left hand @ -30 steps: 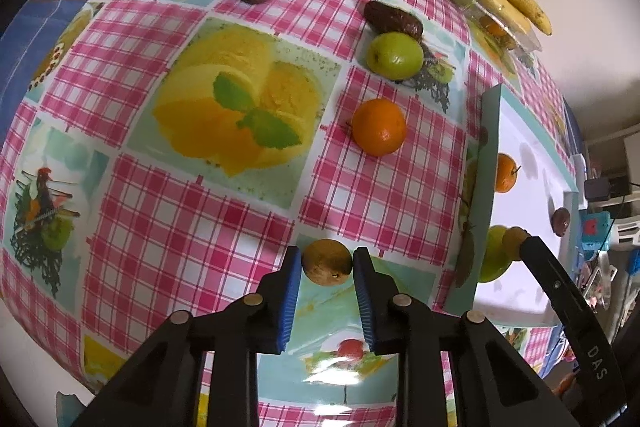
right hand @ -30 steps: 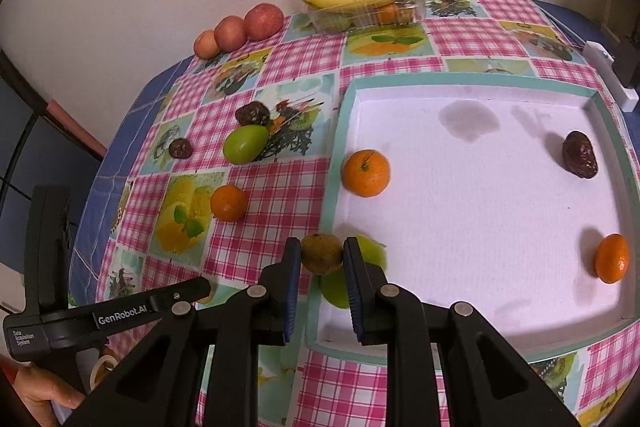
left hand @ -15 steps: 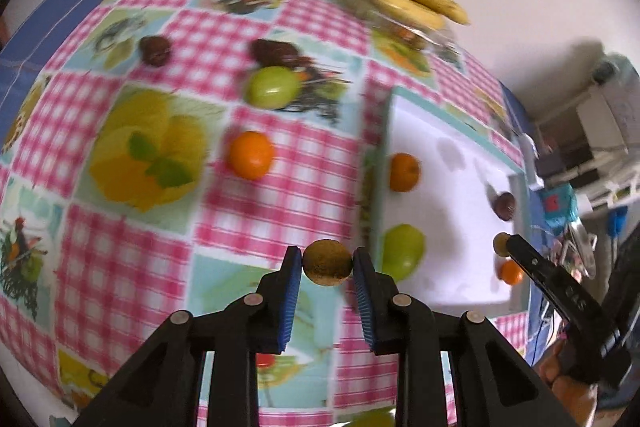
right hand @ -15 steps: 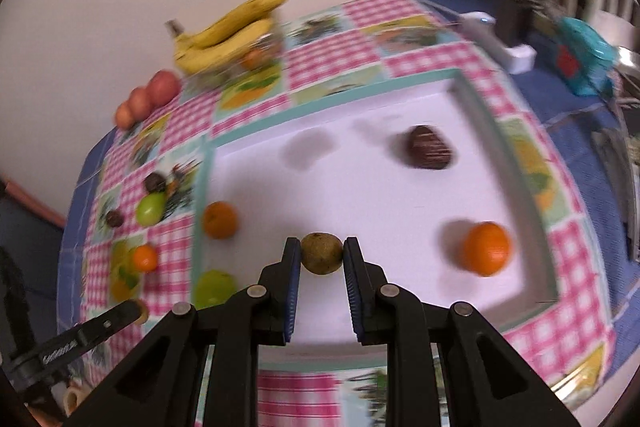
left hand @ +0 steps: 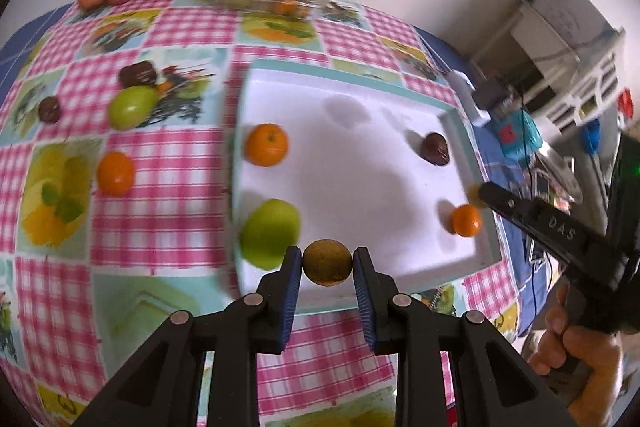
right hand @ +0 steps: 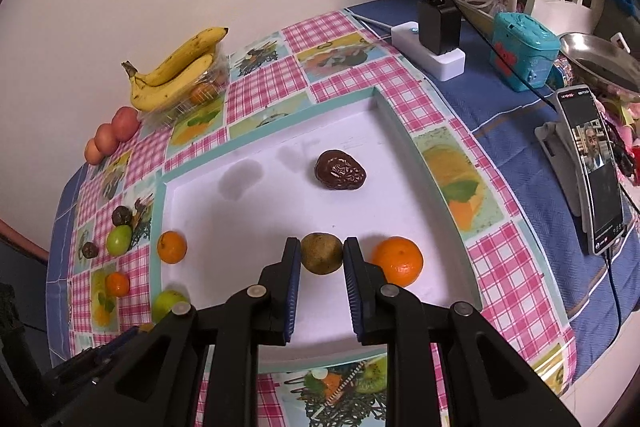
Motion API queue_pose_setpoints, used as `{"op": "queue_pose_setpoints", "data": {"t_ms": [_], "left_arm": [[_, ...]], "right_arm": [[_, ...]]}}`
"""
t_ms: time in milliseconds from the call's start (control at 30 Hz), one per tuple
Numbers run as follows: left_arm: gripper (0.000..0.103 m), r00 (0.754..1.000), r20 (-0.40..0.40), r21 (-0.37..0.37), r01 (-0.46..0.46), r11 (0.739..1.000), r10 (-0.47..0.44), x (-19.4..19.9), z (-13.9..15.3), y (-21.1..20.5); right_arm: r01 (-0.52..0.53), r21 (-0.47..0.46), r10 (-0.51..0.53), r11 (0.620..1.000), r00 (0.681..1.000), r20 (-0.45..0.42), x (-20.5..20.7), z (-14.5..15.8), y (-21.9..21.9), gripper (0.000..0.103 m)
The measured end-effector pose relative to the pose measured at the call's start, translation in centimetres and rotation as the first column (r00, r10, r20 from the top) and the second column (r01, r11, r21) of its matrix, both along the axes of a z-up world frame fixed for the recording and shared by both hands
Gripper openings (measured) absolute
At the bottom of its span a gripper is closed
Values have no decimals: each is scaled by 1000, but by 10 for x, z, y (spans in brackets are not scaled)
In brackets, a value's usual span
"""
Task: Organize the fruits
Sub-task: 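Lower the kiwi into the tray and open the right tool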
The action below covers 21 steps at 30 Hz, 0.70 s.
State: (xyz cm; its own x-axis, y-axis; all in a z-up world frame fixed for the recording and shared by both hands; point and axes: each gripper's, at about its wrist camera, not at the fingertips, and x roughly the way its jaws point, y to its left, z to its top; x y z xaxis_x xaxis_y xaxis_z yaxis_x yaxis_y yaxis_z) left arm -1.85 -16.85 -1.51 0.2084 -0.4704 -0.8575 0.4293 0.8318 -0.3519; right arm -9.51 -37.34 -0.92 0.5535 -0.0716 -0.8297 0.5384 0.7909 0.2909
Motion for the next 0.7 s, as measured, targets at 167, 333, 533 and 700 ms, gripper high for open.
{"op": "queue_pose_setpoints", "data": {"t_ms": [167, 333, 533, 700], "left_arm": [[28, 999, 3, 37, 33, 999, -34, -2, -10, -13], [28, 998, -42, 92, 42, 995, -38, -1, -29, -17], [28, 996, -77, 127, 52, 991, -43, -3, -41, -21], [28, 995, -94, 149, 55, 987, -41, -1, -50, -23]], "right_arm": [[-22, 12, 23, 1000, 998, -51, 6, -13, 4, 23], [-39, 32, 42, 999, 992, -118, 13, -32, 8, 23], [-48, 32, 53, 998, 983, -175, 17, -47, 11, 23], [-51, 33, 57, 998, 979, -195, 19, -53, 13, 23]]}}
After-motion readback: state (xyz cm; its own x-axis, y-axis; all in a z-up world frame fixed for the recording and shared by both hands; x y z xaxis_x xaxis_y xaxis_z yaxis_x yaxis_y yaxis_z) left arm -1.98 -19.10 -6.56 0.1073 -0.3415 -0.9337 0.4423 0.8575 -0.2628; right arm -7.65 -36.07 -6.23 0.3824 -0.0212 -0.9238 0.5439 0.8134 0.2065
